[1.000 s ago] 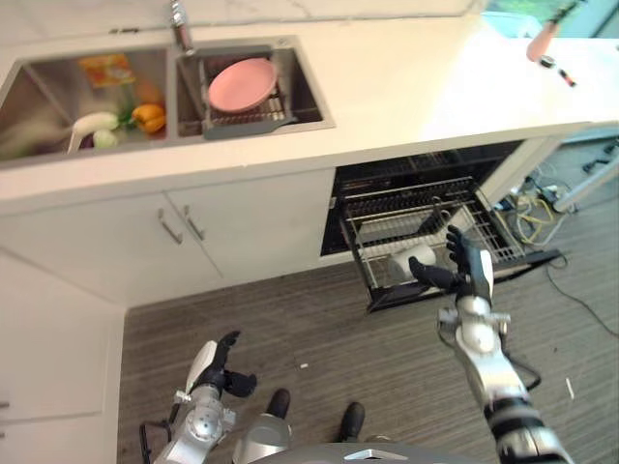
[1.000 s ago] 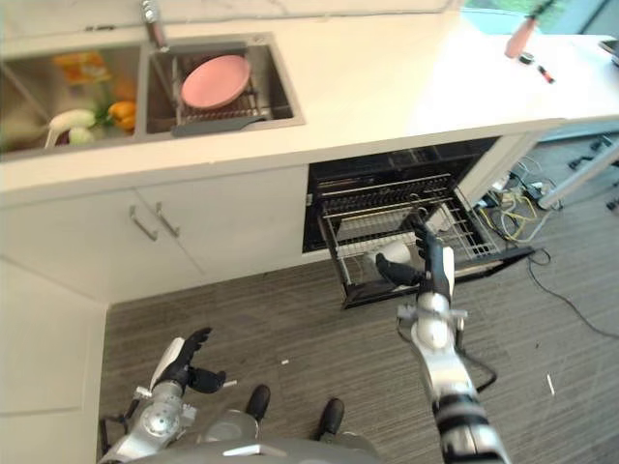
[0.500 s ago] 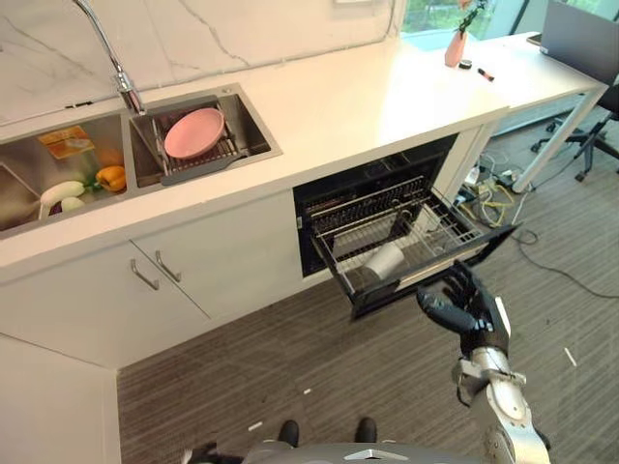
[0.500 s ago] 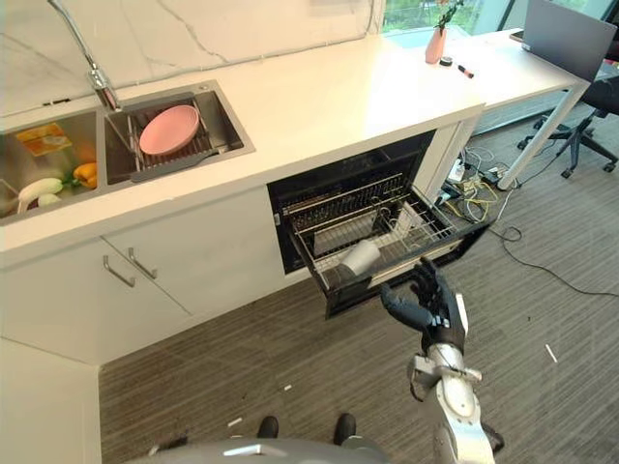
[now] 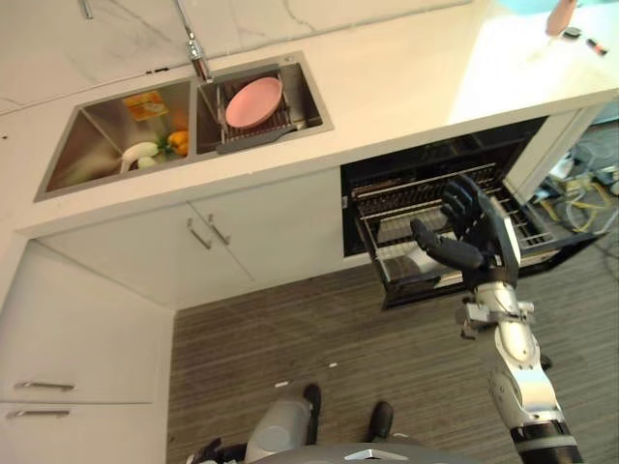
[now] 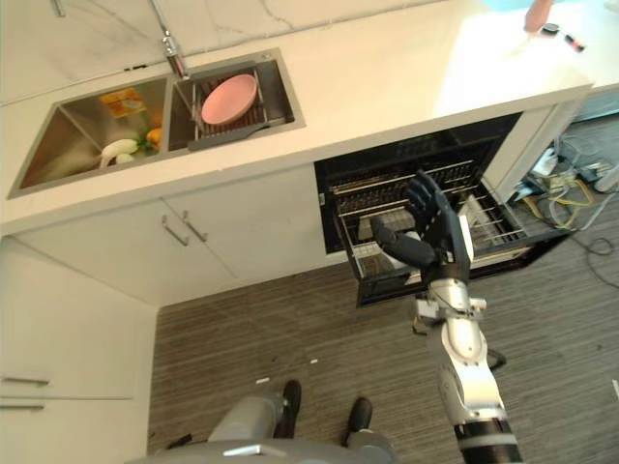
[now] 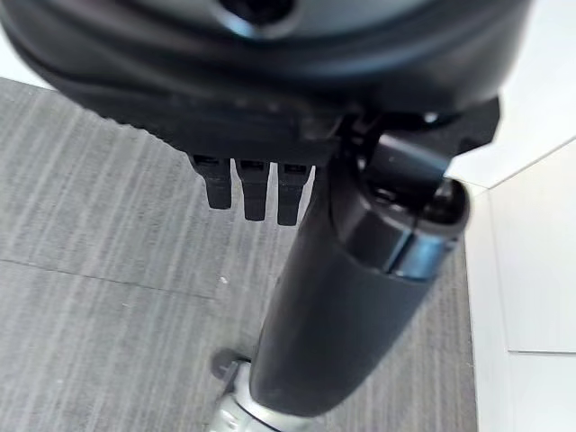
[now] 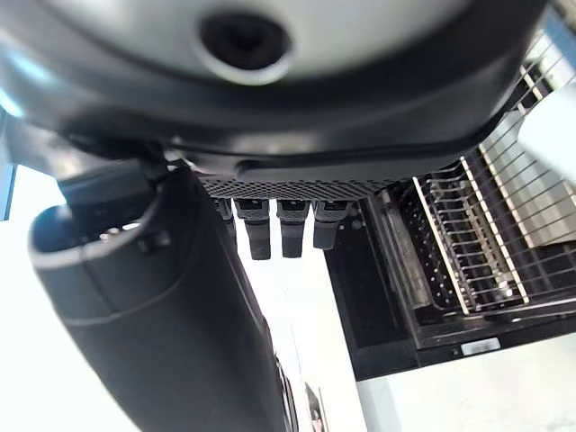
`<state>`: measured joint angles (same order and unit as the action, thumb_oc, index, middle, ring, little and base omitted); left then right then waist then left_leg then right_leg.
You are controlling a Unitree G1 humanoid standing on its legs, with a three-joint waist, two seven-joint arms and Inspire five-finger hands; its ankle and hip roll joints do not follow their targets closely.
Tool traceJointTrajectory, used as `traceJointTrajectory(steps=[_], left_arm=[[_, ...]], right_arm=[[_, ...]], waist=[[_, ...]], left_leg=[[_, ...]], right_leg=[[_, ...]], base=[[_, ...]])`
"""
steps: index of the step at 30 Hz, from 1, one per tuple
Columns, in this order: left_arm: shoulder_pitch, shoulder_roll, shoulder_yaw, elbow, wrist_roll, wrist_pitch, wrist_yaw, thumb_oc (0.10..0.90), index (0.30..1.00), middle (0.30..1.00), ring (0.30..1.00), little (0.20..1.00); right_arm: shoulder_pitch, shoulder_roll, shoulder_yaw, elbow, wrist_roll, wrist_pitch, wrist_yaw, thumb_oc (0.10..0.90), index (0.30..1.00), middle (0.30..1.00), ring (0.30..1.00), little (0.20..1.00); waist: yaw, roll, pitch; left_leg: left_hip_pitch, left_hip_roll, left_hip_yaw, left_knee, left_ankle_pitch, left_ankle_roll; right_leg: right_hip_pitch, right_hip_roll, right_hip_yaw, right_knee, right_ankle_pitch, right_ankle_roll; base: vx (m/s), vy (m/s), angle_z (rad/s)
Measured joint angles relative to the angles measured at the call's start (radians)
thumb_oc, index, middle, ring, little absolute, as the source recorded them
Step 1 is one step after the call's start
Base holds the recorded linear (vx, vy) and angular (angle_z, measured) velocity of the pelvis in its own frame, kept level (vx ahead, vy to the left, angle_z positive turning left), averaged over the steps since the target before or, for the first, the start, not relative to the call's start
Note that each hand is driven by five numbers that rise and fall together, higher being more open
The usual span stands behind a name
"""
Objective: Place the dishes in the dishwasher.
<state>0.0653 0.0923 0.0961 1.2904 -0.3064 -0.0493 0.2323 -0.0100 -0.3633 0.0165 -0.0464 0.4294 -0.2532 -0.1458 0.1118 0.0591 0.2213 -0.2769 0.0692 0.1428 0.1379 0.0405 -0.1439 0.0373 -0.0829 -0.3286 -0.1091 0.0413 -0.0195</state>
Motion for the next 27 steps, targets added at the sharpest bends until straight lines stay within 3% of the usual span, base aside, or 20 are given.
traceJointTrajectory(steps=[1, 2, 5, 7, 9, 10, 11, 12, 15, 16, 18, 21, 22, 23, 25, 26, 27], left_arm=[[0.008, -0.004, -0.037, -0.010, 0.005, 0.002, 0.007, 0.800, 0.900, 0.900, 0.900, 0.900], [0.027, -0.002, -0.071, -0.014, 0.023, -0.003, 0.010, 0.800, 0.900, 0.900, 0.900, 0.900], [0.080, -0.002, -0.070, -0.050, 0.023, 0.008, 0.007, 0.800, 0.900, 0.900, 0.900, 0.900], [0.094, -0.009, -0.071, -0.029, 0.023, 0.019, 0.005, 0.800, 0.900, 0.900, 0.900, 0.900], [0.115, 0.022, -0.095, -0.054, 0.026, 0.035, -0.003, 0.800, 0.900, 0.900, 0.900, 0.900], [0.139, 0.041, -0.123, -0.101, 0.034, 0.040, -0.003, 0.800, 0.900, 0.900, 0.900, 0.900], [0.159, 0.068, -0.161, -0.252, 0.043, 0.040, -0.008, 0.800, 0.900, 0.900, 0.900, 0.900], [0.159, 0.085, -0.172, -0.289, 0.054, 0.033, -0.018, 0.800, 0.900, 0.900, 0.900, 0.900], [0.097, 0.095, -0.171, -0.354, 0.058, 0.020, -0.024, 0.800, 0.900, 0.900, 0.900, 0.900], [0.094, 0.099, -0.173, -0.377, 0.055, 0.019, -0.035, 0.800, 0.900, 0.900, 0.900, 0.900], [0.093, 0.095, -0.203, -0.410, 0.052, 0.016, -0.045, 0.800, 0.900, 0.900, 0.900, 0.900], [0.081, 0.096, -0.243, -0.418, 0.053, 0.020, -0.057, 0.800, 0.900, 0.900, 0.900, 0.900], [0.076, 0.093, -0.253, -0.412, 0.054, 0.029, -0.058, 0.800, 0.900, 0.900, 0.900, 0.900], [0.072, 0.081, -0.259, -0.405, 0.054, 0.036, -0.059, 0.800, 0.900, 0.900, 0.900, 0.900], [0.058, 0.074, -0.274, -0.374, 0.056, 0.042, -0.063, 0.800, 0.900, 0.900, 0.900, 0.900], [0.056, 0.084, -0.270, -0.362, 0.063, 0.048, -0.079, 0.800, 0.900, 0.900, 0.900, 0.900], [0.062, 0.080, -0.270, -0.361, 0.063, 0.050, -0.082, 0.800, 0.900, 0.900, 0.900, 0.900]], right_arm=[[-0.009, -0.001, 0.000, 0.000, -0.008, 0.000, -0.013, 0.800, 0.900, 0.900, 0.900, 0.900], [-0.013, -0.003, 0.000, 0.000, -0.047, 0.000, -0.029, 0.800, 0.900, 0.900, 0.900, 0.900], [-0.009, -0.013, -0.005, -0.039, -0.077, 0.008, -0.037, 0.800, 0.900, 0.900, 0.900, 0.900], [-0.008, -0.012, -0.027, -0.076, -0.100, 0.008, -0.042, 0.800, 0.900, 0.900, 0.900, 0.900], [0.006, 0.006, -0.053, -0.081, -0.119, 0.007, -0.049, 0.800, 0.900, 0.900, 0.900, 0.900], [0.007, 0.010, -0.057, -0.084, -0.121, 0.007, -0.055, 0.800, 0.900, 0.900, 0.900, 0.900], [0.006, 0.018, -0.063, -0.097, -0.136, 0.014, -0.055, 0.800, 0.900, 0.900, 0.900, 0.900], [0.005, 0.024, -0.059, -0.099, -0.148, 0.015, -0.054, 0.800, 0.900, 0.900, 0.900, 0.900], [0.005, 0.028, -0.034, -0.110, -0.185, 0.018, -0.031, 0.800, 0.900, 0.900, 0.900, 0.900], [0.006, 0.039, -0.030, -0.111, -0.195, 0.024, -0.021, 0.800, 0.900, 0.900, 0.900, 0.900], [0.012, 0.048, -0.028, -0.111, -0.195, 0.029, -0.018, 0.800, 0.900, 0.900, 0.900, 0.900], [0.029, 0.050, -0.028, -0.108, -0.198, 0.033, -0.015, 0.800, 0.900, 0.900, 0.900, 0.900], [0.033, 0.046, -0.028, -0.105, -0.207, 0.038, -0.015, 0.800, 0.900, 0.900, 0.900, 0.900], [0.039, 0.046, -0.029, -0.103, -0.220, 0.039, -0.015, 0.800, 0.900, 0.900, 0.900, 0.900], [0.058, 0.046, -0.043, -0.104, -0.229, 0.039, -0.010, 0.800, 0.900, 0.900, 0.900, 0.900], [0.068, 0.053, -0.058, -0.104, -0.204, 0.039, -0.011, 0.800, 0.900, 0.900, 0.900, 0.900], [0.072, 0.054, -0.065, -0.101, -0.179, 0.038, -0.012, 0.800, 0.900, 0.900, 0.900, 0.900]], waist=[[0.002, 0.004, 0.001], [0.006, 0.006, 0.000], [0.024, -0.004, 0.003], [0.011, -0.015, -0.003], [0.008, -0.042, -0.052], [0.005, -0.058, -0.056], [0.000, -0.074, -0.060], [0.003, -0.077, -0.065], [0.000, -0.091, -0.084], [-0.008, -0.091, -0.085], [-0.019, -0.075, -0.092], [-0.045, -0.055, -0.094], [-0.053, -0.041, -0.091], [-0.066, -0.027, -0.085], [-0.100, 0.005, -0.069], [-0.130, -0.007, -0.063], [-0.133, -0.015, -0.062]], left_leg=[[-0.014, 0.027, 0.018, -0.085, 0.010, 0.007], [-0.035, 0.073, 0.049, -0.209, 0.030, -0.016], [-0.015, 0.104, 0.070, -0.177, 0.056, 0.016], [0.054, 0.067, 0.073, -0.112, 0.059, 0.029], [0.117, 0.008, 0.070, -0.181, 0.060, 0.111], [0.147, -0.013, 0.077, -0.217, 0.087, 0.134], [0.165, -0.049, 0.071, -0.228, 0.077, 0.199], [0.171, -0.058, 0.069, -0.227, 0.075, 0.234], [0.212, -0.110, 0.052, -0.227, 0.056, 0.261], [0.238, -0.127, 0.038, -0.227, 0.048, 0.271], [0.290, -0.142, 0.002, -0.226, 0.014, 0.306], [0.304, -0.144, -0.062, -0.201, -0.024, 0.342], [0.310, -0.135, -0.096, -0.199, -0.031, 0.351], [0.317, -0.127, -0.128, -0.199, -0.035, 0.351], [0.336, -0.098, -0.229, -0.200, -0.060, 0.357], [0.353, -0.120, -0.235, -0.199, -0.061, 0.334], [0.367, -0.134, -0.233, -0.205, -0.066, 0.327]], right_leg=[[0.000, 0.008, -0.011, 0.000, -0.005, 0.005], [0.007, 0.028, -0.029, 0.000, -0.017, 0.012], [0.041, 0.028, -0.024, 0.000, -0.034, 0.032], [0.085, 0.004, -0.020, 0.001, -0.063, 0.076], [0.085, -0.040, -0.021, 0.029, -0.080, 0.108], [0.081, -0.067, -0.022, 0.061, -0.093, 0.130], [0.055, -0.113, -0.018, 0.162, -0.103, 0.145], [0.038, -0.128, -0.017, 0.210, -0.104, 0.146], [-0.024, -0.204, 0.021, 0.435, -0.093, 0.162], [-0.058, -0.236, 0.050, 0.553, -0.061, 0.185], [-0.118, -0.266, 0.109, 0.738, 0.021, 0.192], [-0.204, -0.213, 0.171, 0.853, -0.010, 0.164], [-0.237, -0.166, 0.207, 0.896, -0.045, 0.144], [-0.272, -0.085, 0.256, 0.917, -0.100, 0.132], [-0.320, 0.094, 0.344, 0.845, -0.214, 0.095], [-0.369, 0.134, 0.317, 0.667, -0.216, 0.092], [-0.383, 0.120, 0.292, 0.606, -0.196, 0.091]], base=[[0.30, 0.162, 0.35], [0.18, 0.152, 0.23], [0.30, 0.207, -0.15], [0.34, 0.280, -0.18], [0.21, 0.233, 0.03], [0.20, 0.274, 0.23], [0.24, 0.349, 0.19], [0.16, 0.289, 0.23], [0.18, 0.291, 0.28], [0.18, 0.255, 0.46], [0.15, 0.197, 0.46], [0.15, 0.114, 0.56], [0.19, 0.029, 0.64], [0.20, 0.026, 0.66], [0.12, -0.017, 1.11], [0.09, -0.042, 1.38], [0.12, -0.045, 1.28]])
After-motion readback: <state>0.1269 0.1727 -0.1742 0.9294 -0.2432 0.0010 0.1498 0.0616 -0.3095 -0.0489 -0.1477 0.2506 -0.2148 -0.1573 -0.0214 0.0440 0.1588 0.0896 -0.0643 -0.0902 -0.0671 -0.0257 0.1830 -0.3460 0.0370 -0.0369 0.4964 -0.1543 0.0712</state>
